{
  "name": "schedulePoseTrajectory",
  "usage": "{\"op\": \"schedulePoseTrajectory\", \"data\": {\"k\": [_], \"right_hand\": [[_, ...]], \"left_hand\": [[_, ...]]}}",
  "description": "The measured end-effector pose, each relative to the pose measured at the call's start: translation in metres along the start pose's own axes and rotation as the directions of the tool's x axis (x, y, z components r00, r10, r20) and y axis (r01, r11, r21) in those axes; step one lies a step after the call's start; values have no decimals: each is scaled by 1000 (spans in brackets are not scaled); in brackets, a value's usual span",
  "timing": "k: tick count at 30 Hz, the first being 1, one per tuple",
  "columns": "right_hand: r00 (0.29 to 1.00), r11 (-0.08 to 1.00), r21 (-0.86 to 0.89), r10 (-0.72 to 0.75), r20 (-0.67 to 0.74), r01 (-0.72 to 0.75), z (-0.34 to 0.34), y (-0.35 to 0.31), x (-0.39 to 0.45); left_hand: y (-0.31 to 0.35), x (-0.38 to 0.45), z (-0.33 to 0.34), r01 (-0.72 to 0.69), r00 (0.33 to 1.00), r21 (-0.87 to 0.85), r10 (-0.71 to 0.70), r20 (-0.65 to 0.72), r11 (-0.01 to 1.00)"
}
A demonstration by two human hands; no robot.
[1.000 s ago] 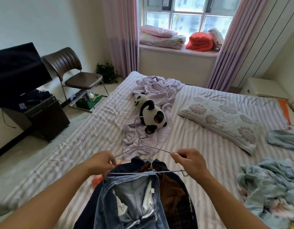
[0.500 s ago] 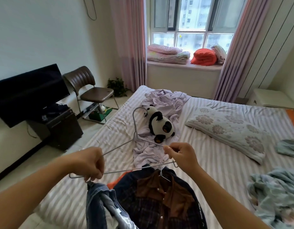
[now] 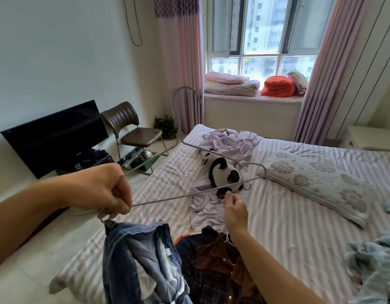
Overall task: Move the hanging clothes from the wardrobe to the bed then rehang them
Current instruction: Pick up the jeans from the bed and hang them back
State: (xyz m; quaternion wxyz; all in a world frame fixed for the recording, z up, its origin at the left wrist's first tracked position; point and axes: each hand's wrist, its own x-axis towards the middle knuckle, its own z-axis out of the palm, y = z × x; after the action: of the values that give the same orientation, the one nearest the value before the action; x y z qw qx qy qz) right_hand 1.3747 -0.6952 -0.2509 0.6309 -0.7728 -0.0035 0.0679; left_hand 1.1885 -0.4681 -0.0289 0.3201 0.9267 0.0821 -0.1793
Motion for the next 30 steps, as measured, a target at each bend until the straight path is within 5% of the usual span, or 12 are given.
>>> {"op": "schedulePoseTrajectory", "data": {"k": [4, 11, 20, 30], "right_hand": [[940, 987, -158, 18, 341, 38, 42, 6, -5], [701, 972, -229, 131, 701, 48, 97, 8, -28], [610, 944, -220, 326, 722, -244, 141, 2, -28], [606, 959, -220, 282, 744, -177, 125, 2, -14]], "left_hand": [[14, -14, -12, -20, 1000, 15, 20, -1, 1000], [30, -29, -24, -34, 999, 36, 35, -39, 999], [36, -32, -30, -34, 998, 48, 36, -44, 998], [20, -33, -35, -7, 998, 30, 9, -66, 1000]]}}
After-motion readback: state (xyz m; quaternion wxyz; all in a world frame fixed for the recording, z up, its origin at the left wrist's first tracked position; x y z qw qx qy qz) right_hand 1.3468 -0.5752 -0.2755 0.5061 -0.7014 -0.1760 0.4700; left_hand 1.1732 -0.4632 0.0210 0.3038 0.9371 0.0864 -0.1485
